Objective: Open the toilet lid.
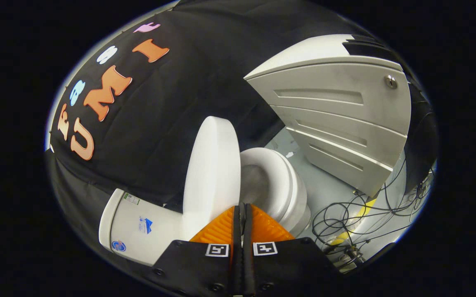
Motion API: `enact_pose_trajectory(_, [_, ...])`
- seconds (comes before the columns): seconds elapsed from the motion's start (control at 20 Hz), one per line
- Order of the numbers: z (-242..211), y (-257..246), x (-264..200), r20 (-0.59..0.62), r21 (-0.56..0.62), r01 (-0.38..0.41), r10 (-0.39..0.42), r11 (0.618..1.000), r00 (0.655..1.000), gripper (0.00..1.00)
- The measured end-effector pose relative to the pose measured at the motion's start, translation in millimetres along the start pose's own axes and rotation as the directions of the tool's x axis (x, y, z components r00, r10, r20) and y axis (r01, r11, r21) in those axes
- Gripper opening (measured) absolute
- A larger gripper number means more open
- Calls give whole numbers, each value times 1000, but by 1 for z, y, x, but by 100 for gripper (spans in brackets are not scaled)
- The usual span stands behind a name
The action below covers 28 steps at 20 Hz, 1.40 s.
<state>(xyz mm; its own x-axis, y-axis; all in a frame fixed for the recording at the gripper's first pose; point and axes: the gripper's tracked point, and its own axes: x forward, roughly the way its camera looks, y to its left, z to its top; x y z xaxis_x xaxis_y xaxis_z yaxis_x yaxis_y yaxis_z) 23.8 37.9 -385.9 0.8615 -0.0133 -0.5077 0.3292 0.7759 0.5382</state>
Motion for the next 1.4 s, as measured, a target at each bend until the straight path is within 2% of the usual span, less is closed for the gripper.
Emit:
enact_pose_trajectory(0.25, [8,41,-20,18,-77,-30,31,997,999,8])
enact_pose_trajectory(0.45, [11,65,-31,41,-169,-24,31,985,999,8])
enact_pose_trajectory(0.65, [11,94,-41,54,-165,-61,71,984,996,8])
enact_pose_trajectory(0.75, [8,102,-45,64,-222,-54,70,974,996,8])
enact_pose_trajectory(1.1, [-3,156,-59,64,-292,-110,134,950,989,8])
enact_pose_trajectory(1.4, [-22,209,-73,58,-390,-150,187,909,981,8])
